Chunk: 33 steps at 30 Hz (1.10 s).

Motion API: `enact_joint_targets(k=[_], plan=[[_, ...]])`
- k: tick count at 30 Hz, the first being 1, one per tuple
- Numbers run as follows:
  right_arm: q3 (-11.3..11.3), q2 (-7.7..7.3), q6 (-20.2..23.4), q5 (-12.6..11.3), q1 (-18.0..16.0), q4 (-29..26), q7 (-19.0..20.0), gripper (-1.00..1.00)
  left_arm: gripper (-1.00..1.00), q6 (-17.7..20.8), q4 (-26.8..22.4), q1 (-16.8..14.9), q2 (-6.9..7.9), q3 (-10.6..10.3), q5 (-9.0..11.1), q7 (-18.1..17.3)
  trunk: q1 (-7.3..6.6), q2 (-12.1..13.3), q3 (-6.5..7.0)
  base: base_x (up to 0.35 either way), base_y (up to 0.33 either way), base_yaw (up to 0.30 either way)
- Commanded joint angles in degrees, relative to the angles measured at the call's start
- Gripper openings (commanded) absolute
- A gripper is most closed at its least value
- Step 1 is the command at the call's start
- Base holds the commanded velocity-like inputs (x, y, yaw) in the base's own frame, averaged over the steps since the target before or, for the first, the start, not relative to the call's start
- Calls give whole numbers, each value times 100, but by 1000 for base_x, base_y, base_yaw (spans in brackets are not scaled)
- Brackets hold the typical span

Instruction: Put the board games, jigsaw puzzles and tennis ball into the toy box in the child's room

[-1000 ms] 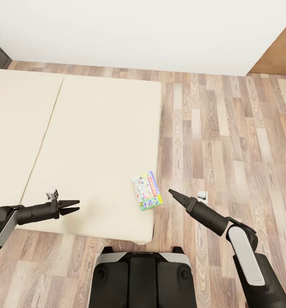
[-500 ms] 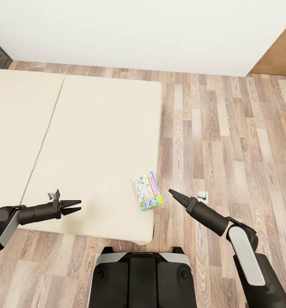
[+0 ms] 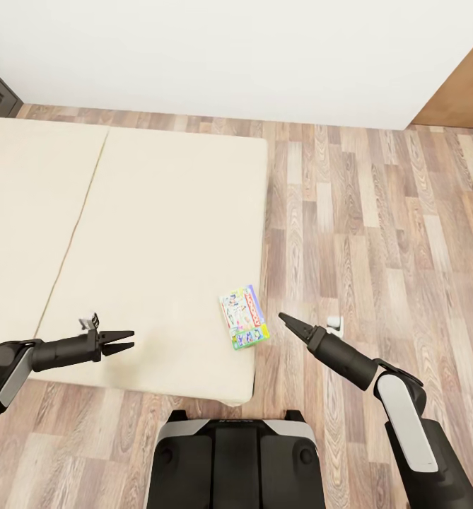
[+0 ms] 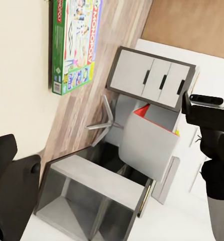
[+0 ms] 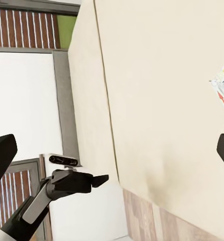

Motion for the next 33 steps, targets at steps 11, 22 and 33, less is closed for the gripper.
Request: enact_joint_targets(k=[11, 22, 33], plan=[[-8, 11, 29, -8, 2, 5, 9, 100, 100, 52, 0, -1, 2, -3, 21, -5, 4, -8, 95, 0, 0, 0], [-8, 36, 28, -7, 2, 8, 10, 100, 100, 52, 0, -1, 2, -7, 23, -4, 4, -8, 197, 0, 0, 0], [-8, 49, 22, -7, 2, 49, 5, 100, 100, 52, 0, -1, 2, -7, 18, 3, 4, -8, 299, 0, 0, 0]])
